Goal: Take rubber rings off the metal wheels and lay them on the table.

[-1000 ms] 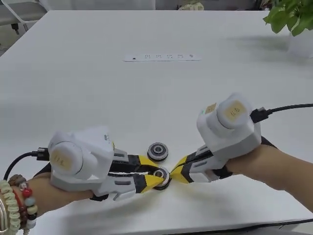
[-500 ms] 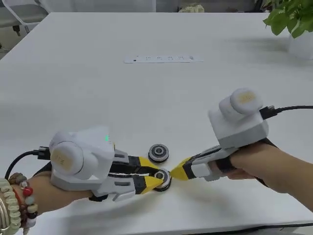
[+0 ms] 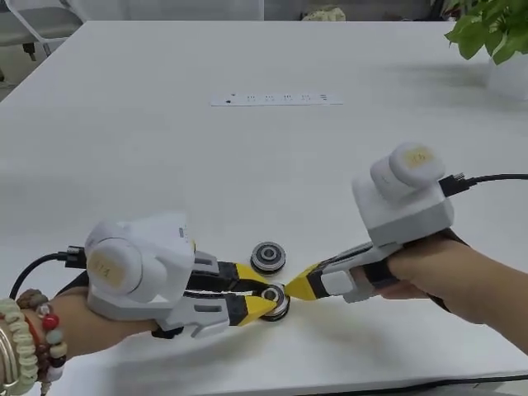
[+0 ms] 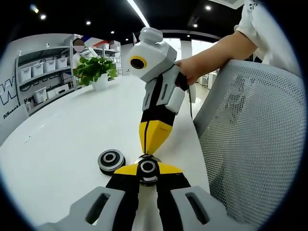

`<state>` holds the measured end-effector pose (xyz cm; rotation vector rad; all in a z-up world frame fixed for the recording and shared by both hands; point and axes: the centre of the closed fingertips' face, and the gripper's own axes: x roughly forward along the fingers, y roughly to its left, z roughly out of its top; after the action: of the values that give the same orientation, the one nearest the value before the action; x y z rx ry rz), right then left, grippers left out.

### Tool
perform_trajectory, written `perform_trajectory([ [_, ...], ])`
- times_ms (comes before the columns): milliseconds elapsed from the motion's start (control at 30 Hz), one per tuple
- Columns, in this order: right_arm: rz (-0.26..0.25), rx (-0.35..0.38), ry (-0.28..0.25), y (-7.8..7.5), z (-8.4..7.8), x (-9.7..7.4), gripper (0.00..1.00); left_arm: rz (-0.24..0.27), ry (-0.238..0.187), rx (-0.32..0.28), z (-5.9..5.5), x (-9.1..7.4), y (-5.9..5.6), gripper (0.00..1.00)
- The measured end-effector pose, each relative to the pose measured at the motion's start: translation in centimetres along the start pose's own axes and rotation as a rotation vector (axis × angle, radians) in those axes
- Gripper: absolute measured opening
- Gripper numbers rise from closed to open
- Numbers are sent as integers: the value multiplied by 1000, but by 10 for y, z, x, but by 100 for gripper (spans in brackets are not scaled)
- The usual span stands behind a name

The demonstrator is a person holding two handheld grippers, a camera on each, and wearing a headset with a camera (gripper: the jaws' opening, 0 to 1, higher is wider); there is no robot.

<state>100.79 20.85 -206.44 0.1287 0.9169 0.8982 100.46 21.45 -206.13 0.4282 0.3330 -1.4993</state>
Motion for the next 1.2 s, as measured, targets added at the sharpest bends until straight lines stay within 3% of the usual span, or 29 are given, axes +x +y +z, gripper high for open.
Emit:
perform_trajectory([
  [1200,4,-63,4,5,2,1,0,8,-8,-16,0,2,1,8],
])
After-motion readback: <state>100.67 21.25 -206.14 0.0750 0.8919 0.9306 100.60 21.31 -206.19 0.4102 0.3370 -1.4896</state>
